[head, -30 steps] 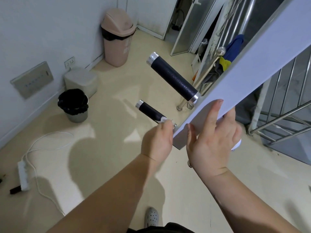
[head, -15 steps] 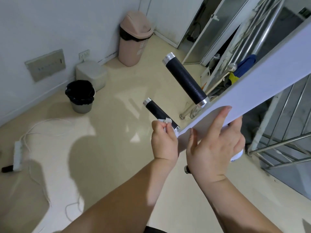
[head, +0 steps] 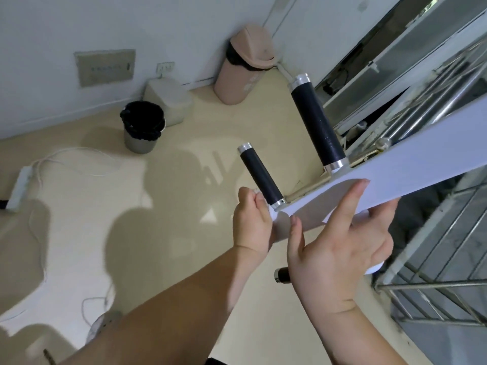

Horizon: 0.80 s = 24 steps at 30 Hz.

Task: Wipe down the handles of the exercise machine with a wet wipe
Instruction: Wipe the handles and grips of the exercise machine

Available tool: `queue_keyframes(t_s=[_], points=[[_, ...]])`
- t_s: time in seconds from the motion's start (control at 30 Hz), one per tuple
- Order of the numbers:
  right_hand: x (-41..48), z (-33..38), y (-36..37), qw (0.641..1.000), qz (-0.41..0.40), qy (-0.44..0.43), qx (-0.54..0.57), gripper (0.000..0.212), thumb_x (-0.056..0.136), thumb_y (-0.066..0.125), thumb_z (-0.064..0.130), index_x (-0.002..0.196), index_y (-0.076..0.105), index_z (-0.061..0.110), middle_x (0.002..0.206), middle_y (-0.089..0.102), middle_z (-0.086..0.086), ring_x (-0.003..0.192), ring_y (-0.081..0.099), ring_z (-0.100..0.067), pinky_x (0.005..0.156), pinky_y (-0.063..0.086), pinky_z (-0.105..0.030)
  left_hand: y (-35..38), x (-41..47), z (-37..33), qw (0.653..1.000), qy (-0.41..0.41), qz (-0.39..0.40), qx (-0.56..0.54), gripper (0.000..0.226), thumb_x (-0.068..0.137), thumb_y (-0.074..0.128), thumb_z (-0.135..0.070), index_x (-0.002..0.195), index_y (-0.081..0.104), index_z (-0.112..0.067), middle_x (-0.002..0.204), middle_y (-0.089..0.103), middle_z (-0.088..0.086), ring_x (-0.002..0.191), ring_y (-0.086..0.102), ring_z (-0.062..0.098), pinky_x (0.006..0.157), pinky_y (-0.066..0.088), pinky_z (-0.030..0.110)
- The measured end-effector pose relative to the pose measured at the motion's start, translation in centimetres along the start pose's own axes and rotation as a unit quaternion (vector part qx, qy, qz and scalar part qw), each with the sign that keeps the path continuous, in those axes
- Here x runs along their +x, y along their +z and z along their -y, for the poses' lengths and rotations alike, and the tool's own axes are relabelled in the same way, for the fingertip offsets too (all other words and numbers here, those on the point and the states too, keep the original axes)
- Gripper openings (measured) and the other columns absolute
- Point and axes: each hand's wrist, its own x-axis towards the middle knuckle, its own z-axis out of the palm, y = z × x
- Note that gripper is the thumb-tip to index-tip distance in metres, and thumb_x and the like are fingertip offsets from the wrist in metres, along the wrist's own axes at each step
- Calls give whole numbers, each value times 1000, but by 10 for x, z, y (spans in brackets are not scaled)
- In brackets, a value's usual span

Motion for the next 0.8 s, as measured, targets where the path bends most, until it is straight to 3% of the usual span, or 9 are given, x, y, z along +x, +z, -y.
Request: queue_keyframes(t_s=[0.1,0.2,0.27,0.33,0.43,0.57,0.63,0.73,0.8], points=[[-5,-3,-1,1000,-5,-28,-5,97,83,73,40,155,19,4,151,15,-49,122,38,-41,103,29,-54,-4,25,-16,997,-11,-54,-61,19,108,37,-16,90,35,-10,66,48,-8,56,51,1,53,32,22],[-9,-3,-2,999,-10,-35,1,95,85,71,46,154,21,4,149,16,-51,126,32,-34,102,30,-56,-3,55,-26,989,4,-137,-61,18,107,37,-15,91,35,-10,69,46,-8,60,46,6,59,26,27],[-8,-4,-2,999,-6,-30,8,96,85,69,49,154,21,4,149,16,-52,126,32,-34,102,31,-57,1,50,-21,992,18,-117,-45,18,107,38,-17,91,36,-11,71,48,-9,62,47,15,61,29,29],[-5,-8,0,1000,-3,-29,9,96,84,69,49,155,22,3,149,15,-52,126,32,-34,102,32,-58,6,27,-10,998,21,-47,-29,18,107,41,-23,91,38,-14,73,52,-7,67,51,21,63,36,33],[-2,-13,2,999,4,-31,7,97,84,70,49,155,23,2,149,15,-52,127,32,-35,101,33,-59,9,12,0,999,40,16,-5,19,106,44,-25,89,40,-16,72,53,-5,66,50,21,62,35,33],[-4,-12,3,999,-4,-42,4,96,86,67,55,153,24,2,146,19,-54,121,34,-33,98,34,-59,5,62,-15,992,63,-110,-14,18,107,43,-20,92,41,-10,69,50,-11,66,47,23,61,32,32],[-6,-11,3,999,-5,-40,5,97,85,69,55,153,26,2,145,20,-54,119,34,-32,98,33,-58,4,79,-15,989,55,-137,-18,16,107,40,-19,93,38,-13,69,50,-9,67,48,24,61,32,32],[-2,-12,4,1000,-6,-28,5,97,82,71,53,152,26,3,144,22,-54,118,33,-32,97,33,-57,6,60,-2,982,162,-80,61,18,105,40,-21,92,48,-11,79,58,-1,70,52,26,63,38,35],[1,-16,5,1000,1,-29,0,95,82,71,51,152,26,4,144,23,-54,120,34,-33,96,34,-57,5,41,9,940,297,-15,167,21,99,43,-21,89,57,-9,78,61,4,67,55,26,59,44,37]])
